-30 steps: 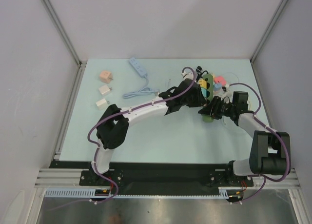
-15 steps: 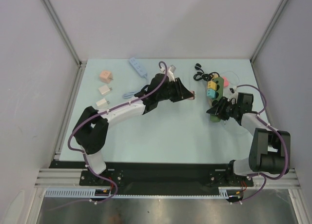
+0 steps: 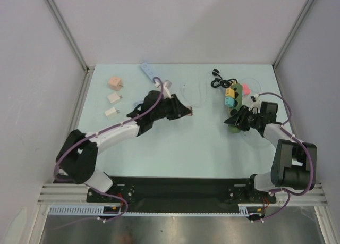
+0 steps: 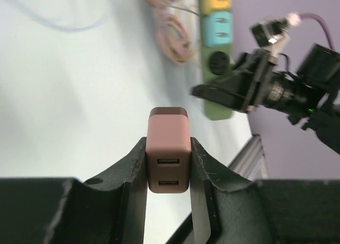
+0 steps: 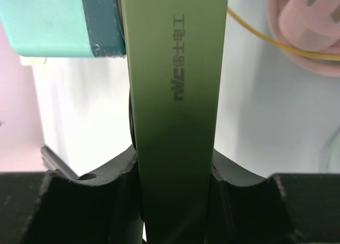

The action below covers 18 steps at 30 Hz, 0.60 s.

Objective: Pull the plug off the socket
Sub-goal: Remove the plug from the socket, then place the plug at the center of the board.

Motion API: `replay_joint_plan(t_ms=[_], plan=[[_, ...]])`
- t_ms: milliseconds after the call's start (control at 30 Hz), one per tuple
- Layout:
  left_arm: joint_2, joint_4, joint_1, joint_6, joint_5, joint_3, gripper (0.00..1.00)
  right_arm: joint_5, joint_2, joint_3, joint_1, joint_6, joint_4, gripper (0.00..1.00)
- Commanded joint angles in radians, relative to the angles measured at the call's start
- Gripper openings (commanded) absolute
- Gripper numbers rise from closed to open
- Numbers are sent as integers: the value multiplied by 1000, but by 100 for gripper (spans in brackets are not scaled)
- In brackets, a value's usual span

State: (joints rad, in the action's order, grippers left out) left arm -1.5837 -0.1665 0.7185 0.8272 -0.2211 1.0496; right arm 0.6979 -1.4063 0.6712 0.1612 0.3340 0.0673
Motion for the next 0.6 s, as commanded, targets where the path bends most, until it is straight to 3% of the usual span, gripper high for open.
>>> replay_joint_plan(t_ms=[0, 300, 567], plan=[[155, -93, -94, -48, 37, -138, 0, 181, 12, 16, 20, -50, -104, 0], [442, -120, -392, -10, 63, -517, 0, 348, -14, 34, 35, -84, -110, 0], [438, -185, -644, 62, 37, -662, 0, 368, -17, 33, 38, -78, -118, 0]])
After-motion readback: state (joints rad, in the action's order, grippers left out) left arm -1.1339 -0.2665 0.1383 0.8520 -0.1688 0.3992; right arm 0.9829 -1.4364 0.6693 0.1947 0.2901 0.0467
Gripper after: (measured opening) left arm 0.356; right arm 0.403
